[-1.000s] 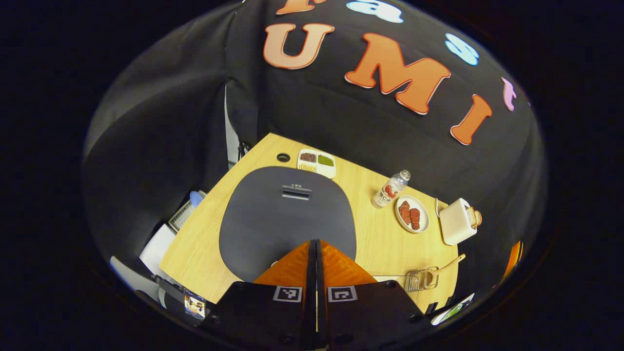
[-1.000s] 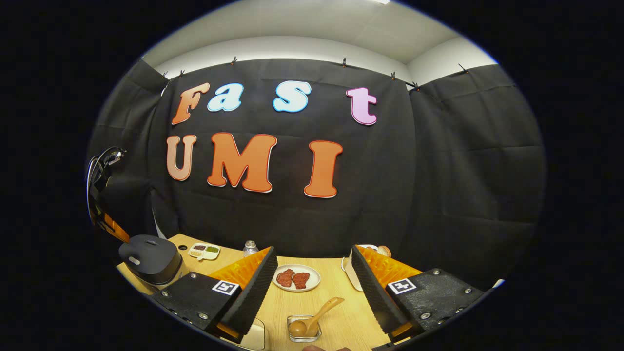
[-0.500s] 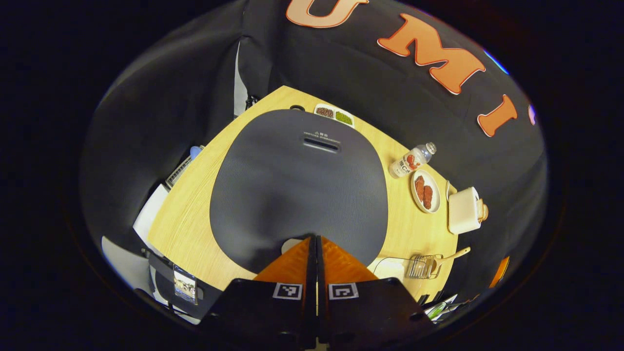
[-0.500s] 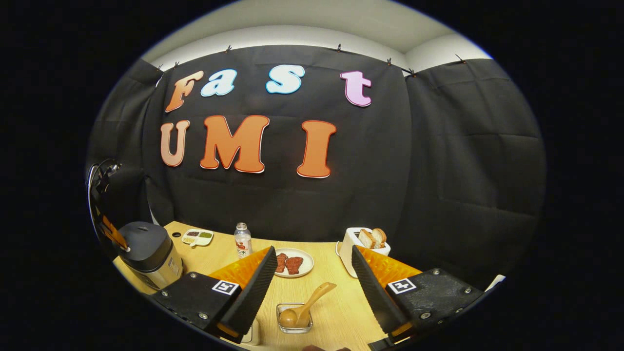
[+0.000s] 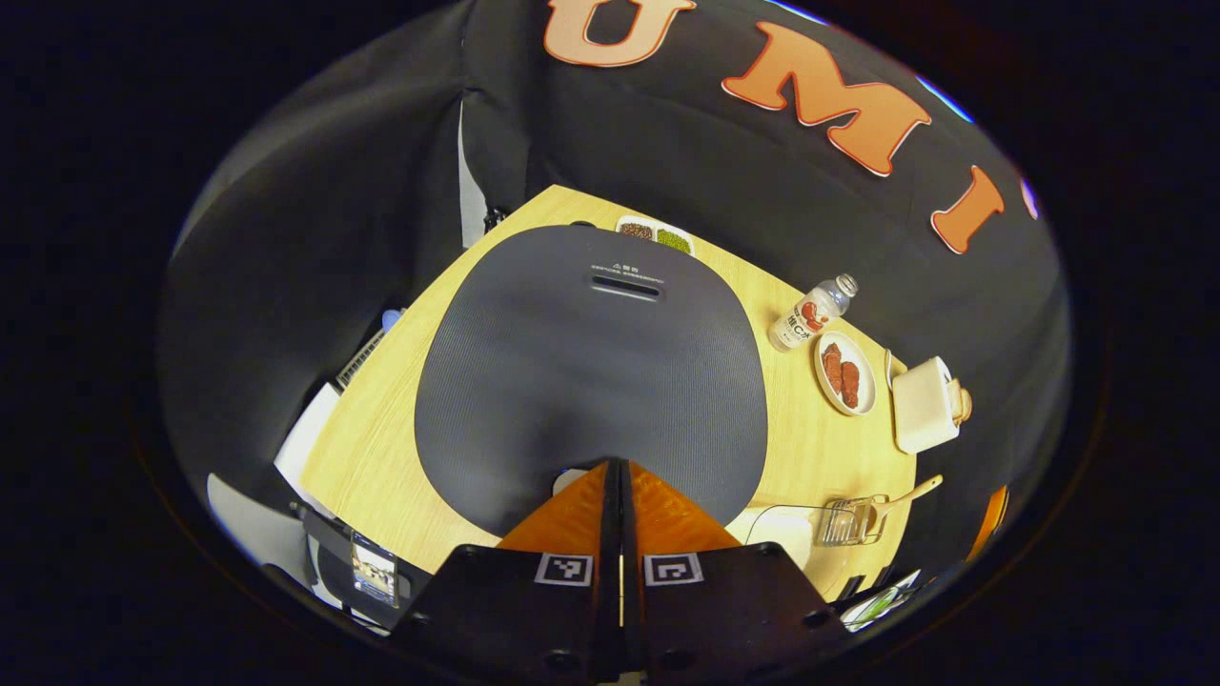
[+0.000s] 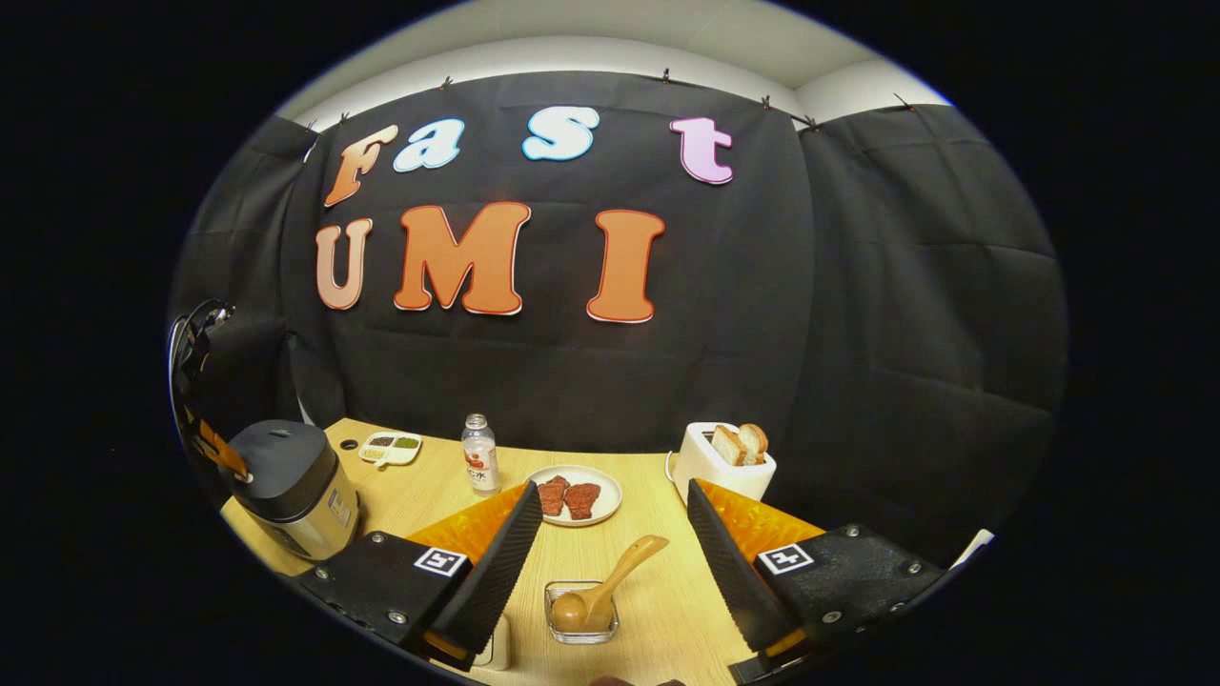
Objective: Close the left gripper, press the button to open the rice cooker; take a wooden spoon from the chopstick holder with the right hand, scoop a spoonful of rice and pour it into the rice cooker, then put the wooden spoon back into the chopstick holder.
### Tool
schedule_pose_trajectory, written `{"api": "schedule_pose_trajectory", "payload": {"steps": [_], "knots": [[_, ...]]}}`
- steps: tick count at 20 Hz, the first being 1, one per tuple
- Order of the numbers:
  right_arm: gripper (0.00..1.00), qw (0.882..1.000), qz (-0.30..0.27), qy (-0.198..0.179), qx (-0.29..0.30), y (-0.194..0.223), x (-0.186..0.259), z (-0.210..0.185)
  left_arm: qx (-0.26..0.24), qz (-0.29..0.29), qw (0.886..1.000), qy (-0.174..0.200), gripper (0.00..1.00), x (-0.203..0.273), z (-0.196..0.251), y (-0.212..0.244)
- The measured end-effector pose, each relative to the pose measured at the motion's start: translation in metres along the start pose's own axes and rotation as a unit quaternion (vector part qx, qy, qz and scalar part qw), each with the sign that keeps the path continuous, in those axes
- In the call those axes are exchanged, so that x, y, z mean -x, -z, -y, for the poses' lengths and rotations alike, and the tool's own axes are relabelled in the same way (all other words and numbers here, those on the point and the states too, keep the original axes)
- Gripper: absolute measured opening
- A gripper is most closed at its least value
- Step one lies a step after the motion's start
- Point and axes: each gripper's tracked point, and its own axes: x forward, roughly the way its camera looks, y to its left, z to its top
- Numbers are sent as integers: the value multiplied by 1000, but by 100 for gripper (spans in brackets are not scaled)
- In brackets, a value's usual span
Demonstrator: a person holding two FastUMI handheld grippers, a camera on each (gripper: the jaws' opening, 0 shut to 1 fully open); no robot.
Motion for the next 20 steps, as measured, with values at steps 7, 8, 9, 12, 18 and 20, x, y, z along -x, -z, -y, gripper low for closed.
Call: {"api": "schedule_pose_trajectory", "payload": {"steps": [7, 8, 9, 12, 18, 20], "knots": [[95, 997, -72, -18, -9, 52, -15, 1, -69, 231, 970, -28, 6, 70, 13, -79], [95, 996, -84, -24, -18, 60, -19, 0, -72, 266, 960, -44, 6, 86, 7, -95], [95, 995, -96, -31, -26, 69, -22, -1, -75, 293, 951, -61, 6, 102, 1, -102], [95, 991, -126, -43, -26, 92, -34, -3, -67, 350, 932, -74, 6, 141, 1, -110], [94, 982, -182, -44, -24, 135, -66, 9, -64, 398, 911, -85, 43, 186, 4, -84], [91, 976, -209, -48, -37, 152, -79, 9, -68, 404, 908, -95, 51, 192, 6, -70]]}}
